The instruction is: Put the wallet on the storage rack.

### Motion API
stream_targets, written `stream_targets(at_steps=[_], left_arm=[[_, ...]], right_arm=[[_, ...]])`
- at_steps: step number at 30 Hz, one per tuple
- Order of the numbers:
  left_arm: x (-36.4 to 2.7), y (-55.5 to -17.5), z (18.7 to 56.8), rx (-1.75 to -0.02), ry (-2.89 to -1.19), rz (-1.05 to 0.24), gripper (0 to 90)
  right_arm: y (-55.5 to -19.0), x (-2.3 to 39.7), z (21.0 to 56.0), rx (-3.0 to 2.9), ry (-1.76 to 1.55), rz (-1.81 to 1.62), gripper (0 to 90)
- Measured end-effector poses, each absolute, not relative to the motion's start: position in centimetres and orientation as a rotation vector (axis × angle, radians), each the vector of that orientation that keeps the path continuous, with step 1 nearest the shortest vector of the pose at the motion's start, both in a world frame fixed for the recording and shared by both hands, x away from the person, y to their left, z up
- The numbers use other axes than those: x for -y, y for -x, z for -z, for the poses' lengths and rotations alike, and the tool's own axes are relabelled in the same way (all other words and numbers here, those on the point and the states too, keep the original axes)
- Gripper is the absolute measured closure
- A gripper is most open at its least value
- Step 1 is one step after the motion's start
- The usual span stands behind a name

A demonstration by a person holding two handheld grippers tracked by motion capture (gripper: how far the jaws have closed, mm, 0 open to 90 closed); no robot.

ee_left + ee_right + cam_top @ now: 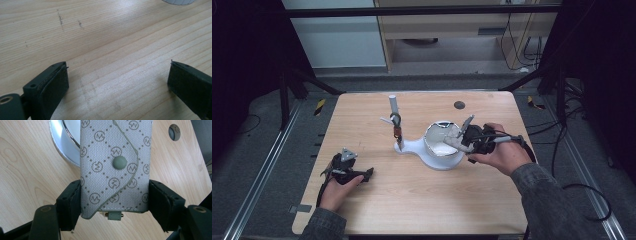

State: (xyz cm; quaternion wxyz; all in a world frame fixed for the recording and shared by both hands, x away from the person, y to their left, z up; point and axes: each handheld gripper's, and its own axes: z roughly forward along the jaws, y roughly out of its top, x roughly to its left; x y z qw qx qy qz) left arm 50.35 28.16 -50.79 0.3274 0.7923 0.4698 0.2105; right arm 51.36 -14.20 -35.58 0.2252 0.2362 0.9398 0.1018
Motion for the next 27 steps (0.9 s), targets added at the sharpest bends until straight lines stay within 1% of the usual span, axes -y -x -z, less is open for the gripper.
stream_targets(at_steps=[13, 27], left_arm=[[-28.1, -50.4, 50.8, -1.232, -2.070, -0.551, 2.6], [-28.1, -50.4, 50.8, -1.231, -2.072, -0.550, 2.3]], right_arm=[[-51.9, 12.0, 36.6, -2.608, -0.582, -0.213, 31.2], [-52.7, 10.9, 37.5, -2.632, -0.549, -0.169, 31.0]])
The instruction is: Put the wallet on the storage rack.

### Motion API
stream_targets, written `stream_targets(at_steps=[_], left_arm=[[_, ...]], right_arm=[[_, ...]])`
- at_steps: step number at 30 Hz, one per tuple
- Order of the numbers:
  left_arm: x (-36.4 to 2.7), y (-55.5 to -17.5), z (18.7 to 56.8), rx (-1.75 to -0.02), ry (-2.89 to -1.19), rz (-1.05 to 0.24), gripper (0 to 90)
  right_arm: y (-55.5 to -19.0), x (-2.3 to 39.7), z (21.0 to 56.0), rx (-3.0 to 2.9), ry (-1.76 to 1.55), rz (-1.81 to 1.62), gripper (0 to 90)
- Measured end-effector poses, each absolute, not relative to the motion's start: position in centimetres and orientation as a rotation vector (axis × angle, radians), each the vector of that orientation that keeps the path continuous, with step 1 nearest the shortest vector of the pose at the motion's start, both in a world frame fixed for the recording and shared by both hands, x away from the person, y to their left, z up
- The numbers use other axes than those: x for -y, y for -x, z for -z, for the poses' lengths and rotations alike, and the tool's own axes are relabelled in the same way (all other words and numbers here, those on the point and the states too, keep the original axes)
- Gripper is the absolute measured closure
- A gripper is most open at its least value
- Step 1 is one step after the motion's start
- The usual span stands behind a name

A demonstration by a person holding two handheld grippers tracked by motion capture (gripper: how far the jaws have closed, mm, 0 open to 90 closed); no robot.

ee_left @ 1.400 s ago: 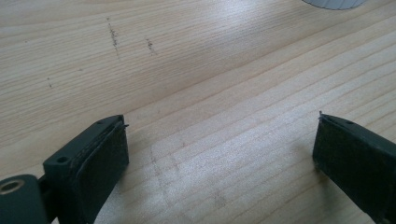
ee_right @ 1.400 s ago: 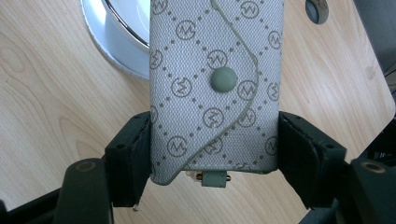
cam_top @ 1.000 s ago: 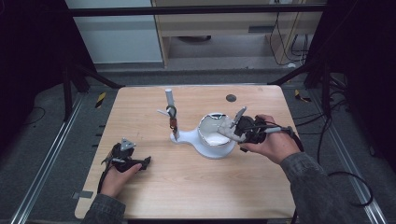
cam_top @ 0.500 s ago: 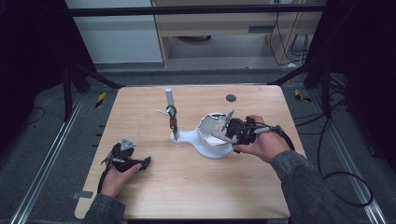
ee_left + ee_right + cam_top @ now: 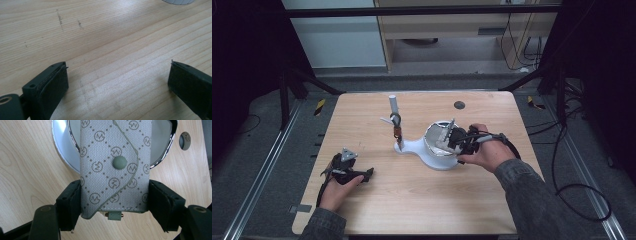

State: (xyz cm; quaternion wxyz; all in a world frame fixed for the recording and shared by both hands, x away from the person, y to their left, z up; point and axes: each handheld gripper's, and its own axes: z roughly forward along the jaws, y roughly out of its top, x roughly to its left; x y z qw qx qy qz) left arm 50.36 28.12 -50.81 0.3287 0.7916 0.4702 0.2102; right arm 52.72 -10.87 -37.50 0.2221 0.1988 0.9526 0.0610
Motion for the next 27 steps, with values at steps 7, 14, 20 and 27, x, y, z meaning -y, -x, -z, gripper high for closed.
stream_targets(at_steps=[7, 14, 20, 27], left_arm=[[-28.1, -50.4, 50.8, -1.227, -2.076, -0.551, 2.0], [-28.1, -50.4, 50.8, -1.227, -2.074, -0.551, 1.9], [-28.1, -50.4, 50.8, -1.228, -2.073, -0.550, 1.9], [-28.1, -50.4, 50.8, -1.228, -2.073, -0.551, 1.8]], right_arm=[[-53.1, 10.6, 37.6, -2.638, -0.554, -0.154, 31.0], [-53.4, 9.9, 37.6, -2.658, -0.540, -0.123, 31.0], [-53.8, 9.5, 37.7, -2.664, -0.545, -0.121, 30.9], [-54.3, 9.1, 37.7, -2.673, -0.553, -0.108, 30.8]])
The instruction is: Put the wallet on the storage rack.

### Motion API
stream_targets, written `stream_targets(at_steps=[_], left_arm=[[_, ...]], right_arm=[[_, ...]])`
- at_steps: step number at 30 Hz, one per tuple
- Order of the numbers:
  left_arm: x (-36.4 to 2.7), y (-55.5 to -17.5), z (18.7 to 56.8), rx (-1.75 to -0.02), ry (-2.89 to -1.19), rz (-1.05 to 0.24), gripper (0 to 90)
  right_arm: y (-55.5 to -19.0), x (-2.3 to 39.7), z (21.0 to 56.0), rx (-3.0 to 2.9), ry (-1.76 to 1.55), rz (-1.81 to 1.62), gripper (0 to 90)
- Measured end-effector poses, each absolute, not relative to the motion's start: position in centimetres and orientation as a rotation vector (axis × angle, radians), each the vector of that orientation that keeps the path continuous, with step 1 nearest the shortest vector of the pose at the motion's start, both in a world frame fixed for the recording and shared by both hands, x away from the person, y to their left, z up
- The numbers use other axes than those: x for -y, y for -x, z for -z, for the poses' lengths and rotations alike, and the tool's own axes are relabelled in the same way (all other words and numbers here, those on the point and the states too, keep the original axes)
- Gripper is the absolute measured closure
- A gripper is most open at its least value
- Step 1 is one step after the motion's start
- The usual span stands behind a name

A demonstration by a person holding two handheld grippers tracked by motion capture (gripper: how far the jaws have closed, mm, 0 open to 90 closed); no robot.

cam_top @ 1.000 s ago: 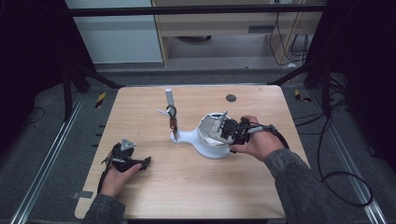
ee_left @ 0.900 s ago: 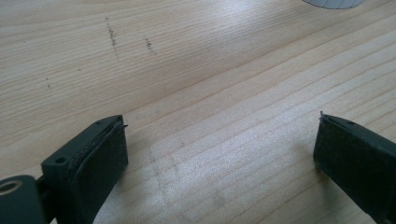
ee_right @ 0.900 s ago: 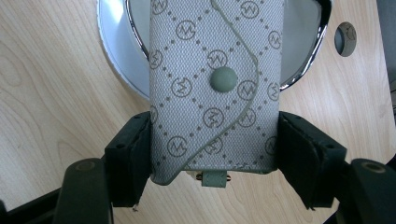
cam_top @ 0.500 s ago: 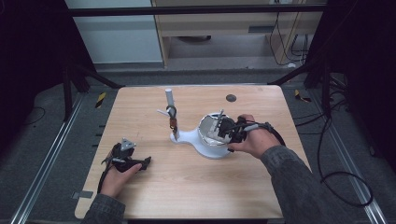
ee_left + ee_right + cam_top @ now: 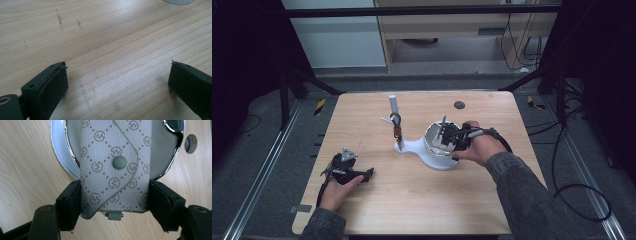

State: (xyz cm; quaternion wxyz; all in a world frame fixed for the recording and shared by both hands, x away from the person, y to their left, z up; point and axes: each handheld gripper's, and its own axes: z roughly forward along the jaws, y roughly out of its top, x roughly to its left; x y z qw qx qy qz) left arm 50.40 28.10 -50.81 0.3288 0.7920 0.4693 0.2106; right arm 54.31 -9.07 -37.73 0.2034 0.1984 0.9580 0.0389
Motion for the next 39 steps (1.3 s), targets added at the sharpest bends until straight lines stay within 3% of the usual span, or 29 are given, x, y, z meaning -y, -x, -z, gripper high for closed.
stream_targets(at_steps=[39], left_arm=[[-28.0, -50.4, 50.8, -1.223, -2.079, -0.545, 1.4]], right_arm=[[-56.6, 7.6, 38.5, -2.714, -0.611, -0.085, 30.6]])
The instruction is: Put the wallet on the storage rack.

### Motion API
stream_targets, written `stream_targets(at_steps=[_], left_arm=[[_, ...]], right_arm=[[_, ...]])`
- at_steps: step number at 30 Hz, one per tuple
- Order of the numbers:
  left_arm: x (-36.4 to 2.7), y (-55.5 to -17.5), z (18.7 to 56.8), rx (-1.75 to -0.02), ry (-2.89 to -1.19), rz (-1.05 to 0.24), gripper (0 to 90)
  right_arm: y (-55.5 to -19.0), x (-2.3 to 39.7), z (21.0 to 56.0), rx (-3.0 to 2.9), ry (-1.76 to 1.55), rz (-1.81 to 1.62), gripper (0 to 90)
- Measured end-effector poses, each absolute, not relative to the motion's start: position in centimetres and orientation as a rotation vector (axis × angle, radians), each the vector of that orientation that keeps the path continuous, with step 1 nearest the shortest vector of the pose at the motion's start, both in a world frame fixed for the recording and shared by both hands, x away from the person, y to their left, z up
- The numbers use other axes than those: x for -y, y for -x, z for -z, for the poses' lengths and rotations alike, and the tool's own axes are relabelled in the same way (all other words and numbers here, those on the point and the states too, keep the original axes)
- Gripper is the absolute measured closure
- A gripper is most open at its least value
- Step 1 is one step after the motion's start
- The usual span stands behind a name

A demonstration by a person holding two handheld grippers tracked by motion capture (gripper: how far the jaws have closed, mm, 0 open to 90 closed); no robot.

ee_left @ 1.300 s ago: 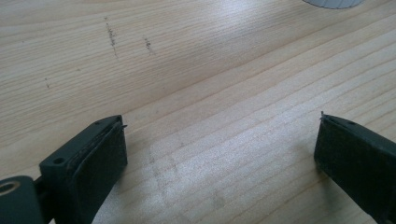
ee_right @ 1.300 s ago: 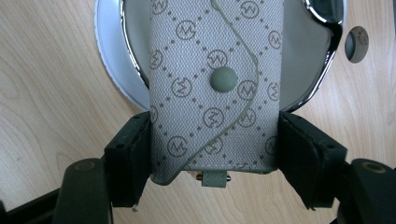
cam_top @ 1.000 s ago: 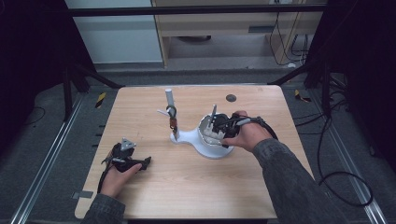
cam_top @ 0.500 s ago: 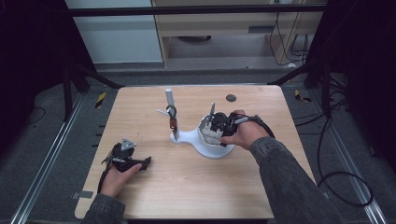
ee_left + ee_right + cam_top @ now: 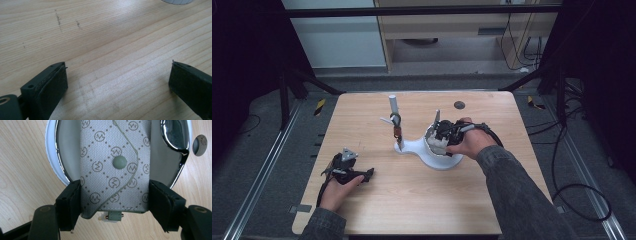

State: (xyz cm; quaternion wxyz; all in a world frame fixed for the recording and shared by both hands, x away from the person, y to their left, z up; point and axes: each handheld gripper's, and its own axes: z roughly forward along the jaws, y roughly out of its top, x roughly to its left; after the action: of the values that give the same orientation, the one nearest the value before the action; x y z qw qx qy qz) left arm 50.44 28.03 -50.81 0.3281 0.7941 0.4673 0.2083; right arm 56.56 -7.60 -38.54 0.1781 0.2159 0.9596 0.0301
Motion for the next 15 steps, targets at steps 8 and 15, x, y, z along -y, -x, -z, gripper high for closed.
stream_targets(at_steps=[8, 15], left_arm=[[-28.01, -50.46, 50.81, -1.222, -2.079, -0.546, 1.3], [-27.99, -50.46, 50.81, -1.222, -2.079, -0.546, 1.3]], right_arm=[[-56.98, 7.61, 38.81, -2.722, -0.622, -0.089, 30.6], [-57.19, 7.42, 39.10, -2.724, -0.626, -0.084, 30.8]])
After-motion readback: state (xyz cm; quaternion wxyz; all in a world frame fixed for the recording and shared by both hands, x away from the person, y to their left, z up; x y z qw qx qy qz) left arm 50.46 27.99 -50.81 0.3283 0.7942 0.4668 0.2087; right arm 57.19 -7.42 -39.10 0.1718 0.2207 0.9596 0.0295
